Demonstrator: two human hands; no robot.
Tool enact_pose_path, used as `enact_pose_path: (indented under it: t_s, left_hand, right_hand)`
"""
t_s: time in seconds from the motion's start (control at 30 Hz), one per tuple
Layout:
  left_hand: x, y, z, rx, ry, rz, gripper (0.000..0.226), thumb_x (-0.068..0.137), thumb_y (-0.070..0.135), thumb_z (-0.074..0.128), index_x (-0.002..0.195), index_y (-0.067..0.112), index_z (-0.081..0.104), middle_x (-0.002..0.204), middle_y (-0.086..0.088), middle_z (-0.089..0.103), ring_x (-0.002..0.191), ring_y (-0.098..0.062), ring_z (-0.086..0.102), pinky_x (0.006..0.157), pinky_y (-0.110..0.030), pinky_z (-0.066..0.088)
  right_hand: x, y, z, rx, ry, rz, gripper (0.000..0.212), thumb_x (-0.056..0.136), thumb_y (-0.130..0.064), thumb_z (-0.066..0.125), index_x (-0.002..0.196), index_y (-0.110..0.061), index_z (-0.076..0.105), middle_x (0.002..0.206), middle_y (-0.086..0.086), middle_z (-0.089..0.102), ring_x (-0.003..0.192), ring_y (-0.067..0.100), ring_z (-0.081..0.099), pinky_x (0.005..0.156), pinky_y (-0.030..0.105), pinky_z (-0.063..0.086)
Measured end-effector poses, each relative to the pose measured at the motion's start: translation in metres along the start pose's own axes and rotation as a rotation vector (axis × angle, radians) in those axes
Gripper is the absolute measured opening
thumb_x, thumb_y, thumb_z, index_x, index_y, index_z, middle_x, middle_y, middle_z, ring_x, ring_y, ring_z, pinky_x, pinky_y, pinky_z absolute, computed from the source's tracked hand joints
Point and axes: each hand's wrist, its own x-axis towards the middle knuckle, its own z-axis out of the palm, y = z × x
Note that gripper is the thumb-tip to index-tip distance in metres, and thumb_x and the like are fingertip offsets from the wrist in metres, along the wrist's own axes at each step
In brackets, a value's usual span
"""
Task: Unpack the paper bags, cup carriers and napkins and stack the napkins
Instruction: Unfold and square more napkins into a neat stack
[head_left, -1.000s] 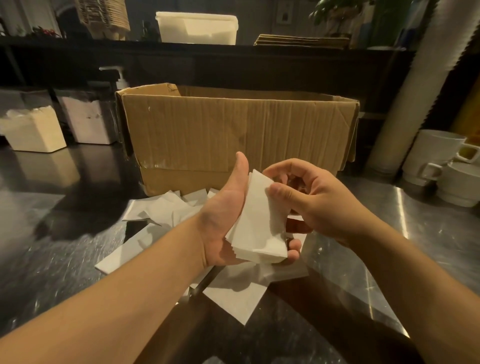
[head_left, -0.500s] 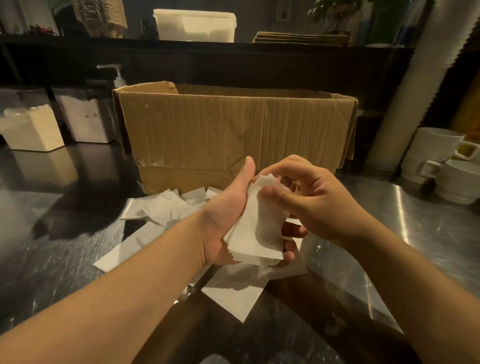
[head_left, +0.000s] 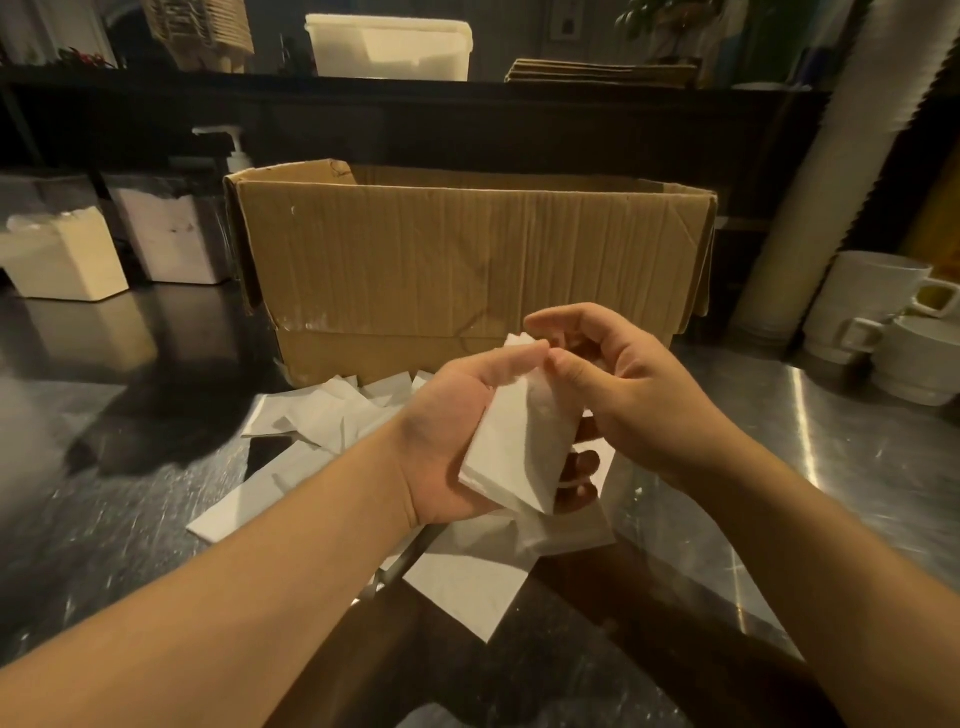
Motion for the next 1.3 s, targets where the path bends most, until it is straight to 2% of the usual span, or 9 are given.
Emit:
enact_pose_path:
  t_s: [0.13,0.2,0.53,0.67,0.77,0.87,1.0,1.17,1.3]
  left_hand:
    - [0.005,0.003,-0.004,-0.138,-0.006,0.031,0.055,0.095,0.057,0.061,0.133,0.017,0.062,0.116,-0.012,0.06,0.103,-0.029,0.06,0.094,-0.044,0.048]
    - [0.006,0.003,-0.004,-0.175,-0.04,0.04,0.047,0.095,0.049,0.064,0.13,0.016,0.061,0.115,-0.014,0.061,0.105,-0.03,0.061,0.094,-0.043,0.049]
    - [0.004,0.001,-0.004,-0.109,-0.001,0.034,0.041,0.092,0.039,0.056,0.122,0.013,0.065,0.104,-0.013,0.064,0.095,-0.029,0.065,0.086,-0.042,0.051]
    - [0.003,0.004,-0.005,-0.11,-0.044,0.028,0.041,0.094,0.043,0.055,0.12,0.013,0.064,0.104,-0.013,0.065,0.093,-0.029,0.067,0.083,-0.041,0.056]
    - [0.004,0.003,-0.005,-0.126,0.019,0.041,0.045,0.097,0.049,0.051,0.115,0.01,0.063,0.098,-0.013,0.066,0.086,-0.028,0.066,0.083,-0.043,0.054]
    - [0.005,0.003,-0.006,-0.18,0.017,0.066,0.049,0.095,0.054,0.054,0.117,0.01,0.062,0.103,-0.011,0.062,0.089,-0.026,0.063,0.081,-0.04,0.055]
    - [0.005,0.004,-0.007,-0.164,-0.004,0.047,0.037,0.094,0.042,0.053,0.094,0.009,0.071,0.091,-0.008,0.062,0.08,-0.022,0.061,0.074,-0.034,0.05]
    - [0.004,0.006,-0.007,-0.234,0.071,0.106,0.038,0.092,0.039,0.058,0.09,0.004,0.072,0.091,-0.01,0.061,0.079,-0.023,0.058,0.084,-0.038,0.046]
    - [0.004,0.008,-0.008,-0.321,0.171,0.147,0.041,0.084,0.034,0.064,0.114,0.007,0.059,0.095,-0.009,0.061,0.075,-0.024,0.054,0.076,-0.036,0.047]
  right_hand:
    - [-0.003,0.006,-0.007,-0.15,-0.205,-0.066,0.09,0.079,-0.054,0.079,0.152,-0.046,0.028,0.146,-0.021,0.044,0.133,0.0,0.046,0.107,0.031,0.049]
    - [-0.005,0.004,-0.003,-0.239,-0.286,-0.055,0.121,0.061,-0.063,0.086,0.152,-0.06,0.008,0.158,-0.021,0.026,0.146,0.01,0.031,0.117,0.048,0.039]
    - [-0.006,0.002,0.005,-0.331,-0.302,-0.072,0.128,0.065,-0.045,0.093,0.147,-0.069,-0.003,0.155,-0.031,0.019,0.15,0.019,0.024,0.116,0.061,0.035]
    - [-0.004,0.007,0.0,-0.262,-0.272,-0.094,0.109,0.069,-0.065,0.082,0.15,-0.062,0.009,0.157,-0.028,0.024,0.145,0.01,0.033,0.113,0.049,0.042]
    - [-0.001,0.008,-0.001,-0.225,-0.061,-0.156,0.054,0.086,-0.056,0.07,0.134,-0.044,0.046,0.134,-0.023,0.047,0.126,-0.003,0.045,0.105,0.027,0.046]
    - [0.002,0.012,-0.004,-0.443,0.009,-0.246,0.015,0.088,-0.05,0.066,0.101,-0.049,0.058,0.109,-0.029,0.051,0.114,0.003,0.044,0.102,0.039,0.046]
    - [0.002,0.016,0.001,-0.506,-0.11,-0.229,0.008,0.092,-0.042,0.066,0.1,-0.045,0.066,0.104,-0.027,0.053,0.108,0.006,0.043,0.101,0.048,0.043]
    - [0.006,0.011,-0.006,-0.294,0.088,-0.137,0.008,0.097,-0.034,0.062,0.1,-0.036,0.069,0.104,-0.021,0.062,0.103,0.0,0.059,0.088,0.023,0.051]
    - [0.011,0.014,-0.014,-0.339,0.023,0.166,0.012,0.098,-0.032,0.065,0.109,-0.03,0.069,0.107,-0.012,0.069,0.095,0.005,0.065,0.075,0.021,0.054]
